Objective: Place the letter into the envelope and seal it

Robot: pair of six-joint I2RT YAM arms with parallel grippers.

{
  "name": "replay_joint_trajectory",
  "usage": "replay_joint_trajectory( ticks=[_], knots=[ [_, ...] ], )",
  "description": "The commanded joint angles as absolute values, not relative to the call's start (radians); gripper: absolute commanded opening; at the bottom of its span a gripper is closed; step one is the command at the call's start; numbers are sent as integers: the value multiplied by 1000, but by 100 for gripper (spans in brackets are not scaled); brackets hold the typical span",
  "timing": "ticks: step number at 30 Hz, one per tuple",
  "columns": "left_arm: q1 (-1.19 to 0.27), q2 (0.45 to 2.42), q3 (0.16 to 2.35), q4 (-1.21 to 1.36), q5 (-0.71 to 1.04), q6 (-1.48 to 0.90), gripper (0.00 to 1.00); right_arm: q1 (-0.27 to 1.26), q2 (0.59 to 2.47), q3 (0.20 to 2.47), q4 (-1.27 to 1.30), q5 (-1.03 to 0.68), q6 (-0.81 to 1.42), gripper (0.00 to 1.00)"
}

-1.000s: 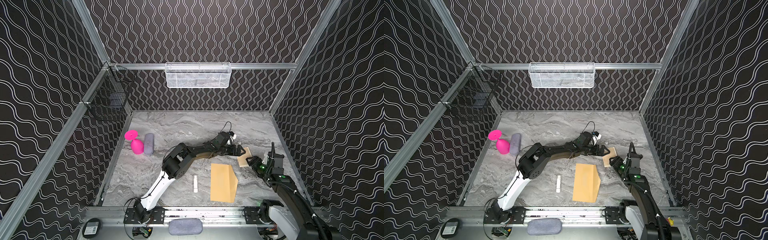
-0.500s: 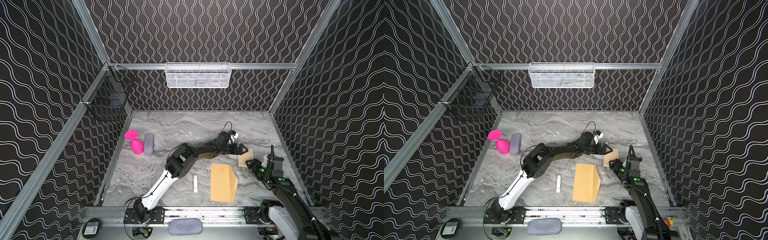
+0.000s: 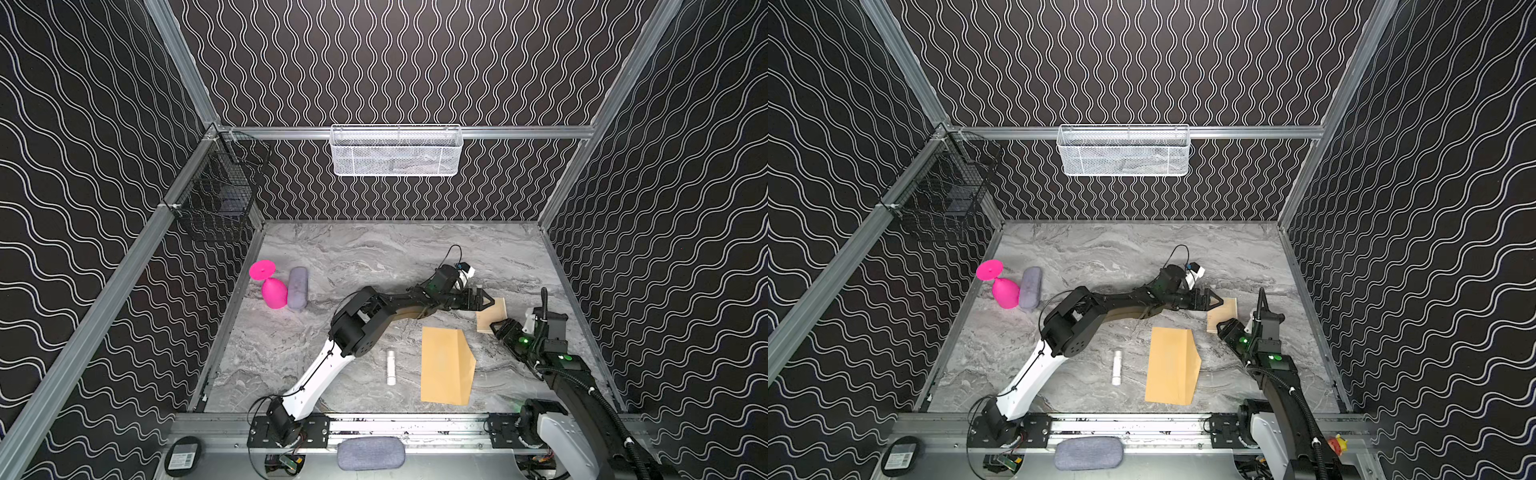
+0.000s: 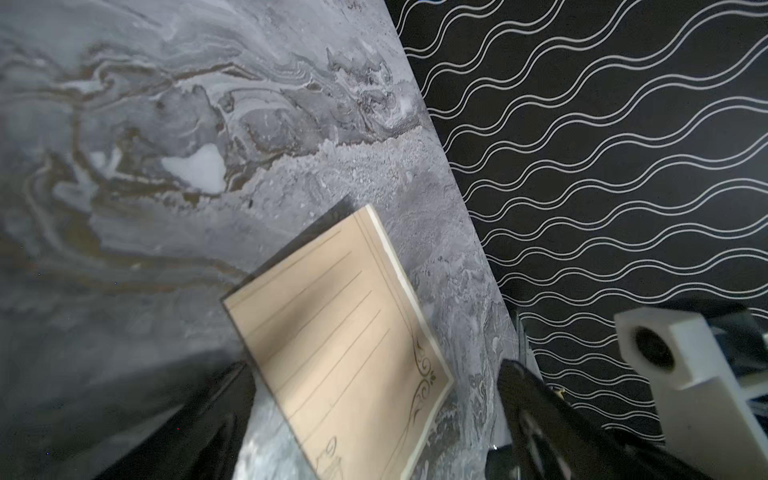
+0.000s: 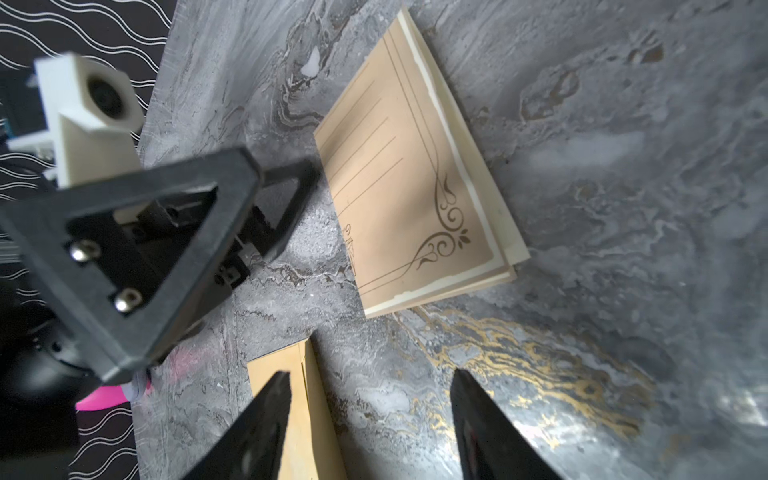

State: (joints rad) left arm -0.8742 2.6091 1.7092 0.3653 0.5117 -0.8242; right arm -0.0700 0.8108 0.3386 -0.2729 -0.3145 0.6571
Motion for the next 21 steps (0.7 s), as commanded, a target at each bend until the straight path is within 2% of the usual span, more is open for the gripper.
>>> replay_joint_trajectory(
  ticks=[1,5,12,21],
  knots=[
    [-864,2523,1631,301,469,-803,96,-68,770,362,-374,-371,617,61],
    [-859,2340,1464,287,372,-730,99,22,677,337,-433,-433,699,58],
    [-856,2099,1207,261,285,-693,99,267,510,316,-603,-316,829,58],
    [-848,1986,1078,230,330,-663,99,461,493,222,-569,-258,932,50]
  ],
)
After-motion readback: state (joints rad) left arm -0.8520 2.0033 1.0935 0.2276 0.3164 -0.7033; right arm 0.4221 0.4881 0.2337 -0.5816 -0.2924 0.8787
